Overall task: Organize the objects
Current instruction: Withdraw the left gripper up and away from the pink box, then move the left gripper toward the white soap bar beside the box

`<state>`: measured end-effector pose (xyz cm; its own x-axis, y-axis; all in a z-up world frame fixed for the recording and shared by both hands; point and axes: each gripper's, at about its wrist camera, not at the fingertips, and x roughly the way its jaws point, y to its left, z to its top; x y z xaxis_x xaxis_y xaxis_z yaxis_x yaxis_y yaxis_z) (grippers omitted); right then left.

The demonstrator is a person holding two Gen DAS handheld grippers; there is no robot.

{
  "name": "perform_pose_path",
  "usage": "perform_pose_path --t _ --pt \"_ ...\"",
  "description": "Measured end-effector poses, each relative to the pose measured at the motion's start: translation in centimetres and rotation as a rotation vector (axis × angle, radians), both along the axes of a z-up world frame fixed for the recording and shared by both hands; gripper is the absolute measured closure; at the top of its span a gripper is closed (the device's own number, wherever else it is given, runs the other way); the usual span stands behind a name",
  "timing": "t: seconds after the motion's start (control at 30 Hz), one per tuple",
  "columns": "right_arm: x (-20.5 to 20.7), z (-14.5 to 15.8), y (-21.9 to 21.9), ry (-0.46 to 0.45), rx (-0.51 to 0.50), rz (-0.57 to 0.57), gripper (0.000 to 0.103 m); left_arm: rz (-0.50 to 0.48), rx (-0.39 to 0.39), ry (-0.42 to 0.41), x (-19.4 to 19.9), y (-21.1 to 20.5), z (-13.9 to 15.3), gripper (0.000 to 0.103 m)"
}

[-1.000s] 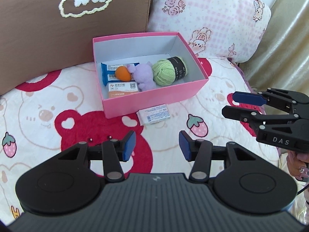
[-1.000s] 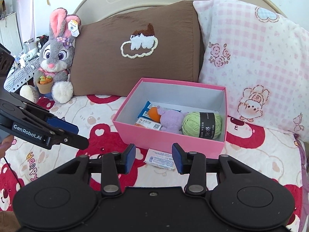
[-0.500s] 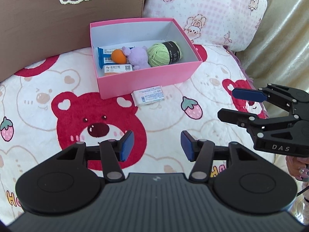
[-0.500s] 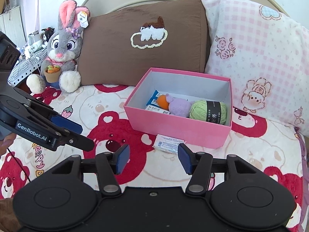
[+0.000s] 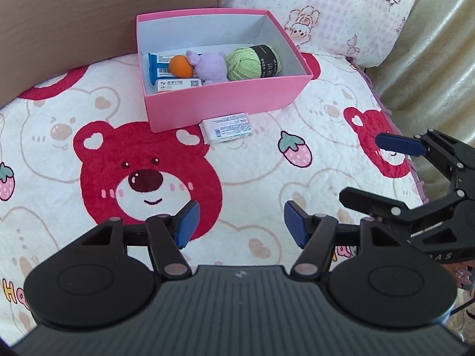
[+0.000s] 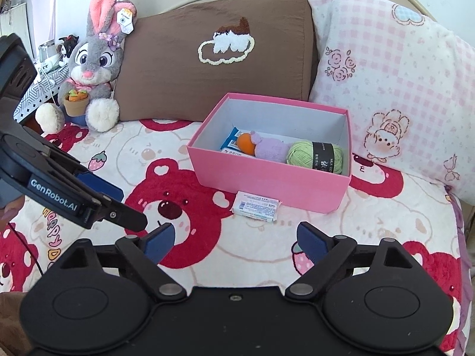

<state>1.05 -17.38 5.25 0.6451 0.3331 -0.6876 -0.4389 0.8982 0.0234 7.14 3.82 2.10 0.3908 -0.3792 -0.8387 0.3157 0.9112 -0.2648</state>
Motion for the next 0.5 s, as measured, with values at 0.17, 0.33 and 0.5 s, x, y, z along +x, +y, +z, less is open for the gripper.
perform_pose_path --t 0.17,0.33,0.5 --pt "0.0 -0.8 0.3 0.003 -0.008 0.007 0.011 0.029 -0.002 0.025 0.8 0.4 -1.1 0.034" --pt "0.5 -1.7 0.4 0.009 0.01 0.024 0.011 0.07 -0.012 0.05 1.9 0.9 -2.5 0.022" --pt "1.8 -3.3 0.7 0.019 0.022 0.056 0.01 0.124 0.031 0.034 3.2 1.0 -4.0 0.014"
